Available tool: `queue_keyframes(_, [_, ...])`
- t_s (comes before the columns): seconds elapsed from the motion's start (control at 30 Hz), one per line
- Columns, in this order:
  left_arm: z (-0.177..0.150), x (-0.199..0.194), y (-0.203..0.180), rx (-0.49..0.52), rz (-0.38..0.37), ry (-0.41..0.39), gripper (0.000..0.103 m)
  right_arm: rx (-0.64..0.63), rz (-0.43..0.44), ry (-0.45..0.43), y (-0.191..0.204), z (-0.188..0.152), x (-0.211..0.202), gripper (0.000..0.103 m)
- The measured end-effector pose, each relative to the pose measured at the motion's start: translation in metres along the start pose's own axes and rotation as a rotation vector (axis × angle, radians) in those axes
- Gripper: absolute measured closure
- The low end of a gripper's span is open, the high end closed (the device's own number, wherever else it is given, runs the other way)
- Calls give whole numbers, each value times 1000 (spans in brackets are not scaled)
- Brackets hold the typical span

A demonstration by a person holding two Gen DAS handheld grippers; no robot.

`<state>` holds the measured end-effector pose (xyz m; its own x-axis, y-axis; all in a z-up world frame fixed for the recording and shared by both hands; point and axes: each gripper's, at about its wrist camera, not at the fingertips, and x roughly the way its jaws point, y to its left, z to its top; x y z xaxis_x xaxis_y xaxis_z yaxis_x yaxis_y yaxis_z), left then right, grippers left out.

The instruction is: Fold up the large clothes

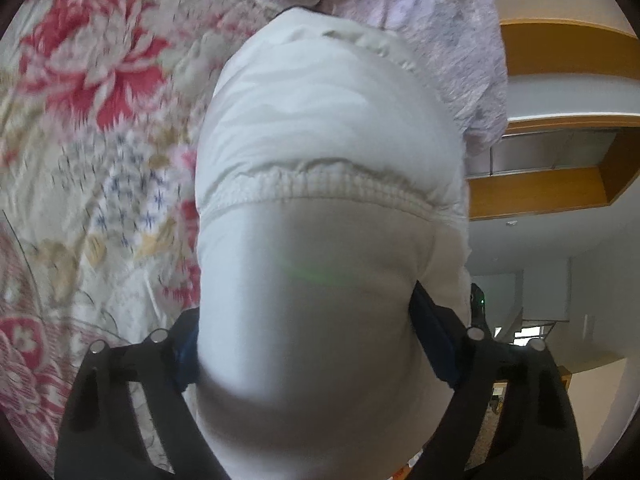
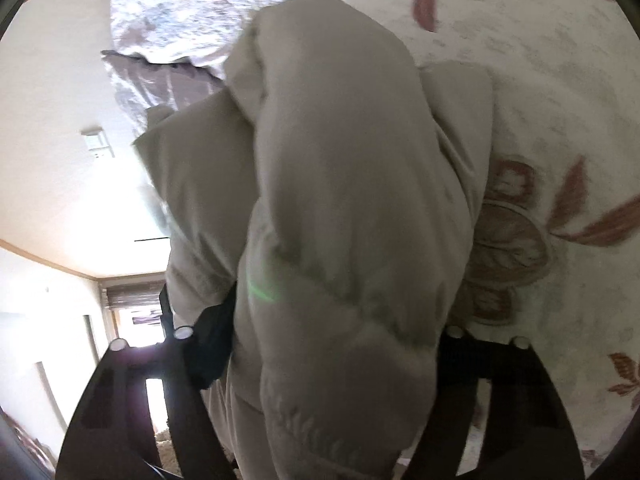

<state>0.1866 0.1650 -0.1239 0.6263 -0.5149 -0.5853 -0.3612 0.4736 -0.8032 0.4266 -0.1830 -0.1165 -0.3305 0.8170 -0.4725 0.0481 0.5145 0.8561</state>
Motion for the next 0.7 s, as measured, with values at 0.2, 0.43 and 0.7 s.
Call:
queue_keyframes(0.2, [22, -30, 0, 22, 6, -71, 19, -52, 6, -25, 37, 17, 20, 40])
queue_keyframes(0.43, [59, -63, 13, 7, 30, -164, 19, -119, -20, -26, 75, 52, 57, 40])
queue_keyframes(0.7, [100, -80, 24, 15, 111, -212, 19, -179, -127, -58, 109, 79, 92, 43])
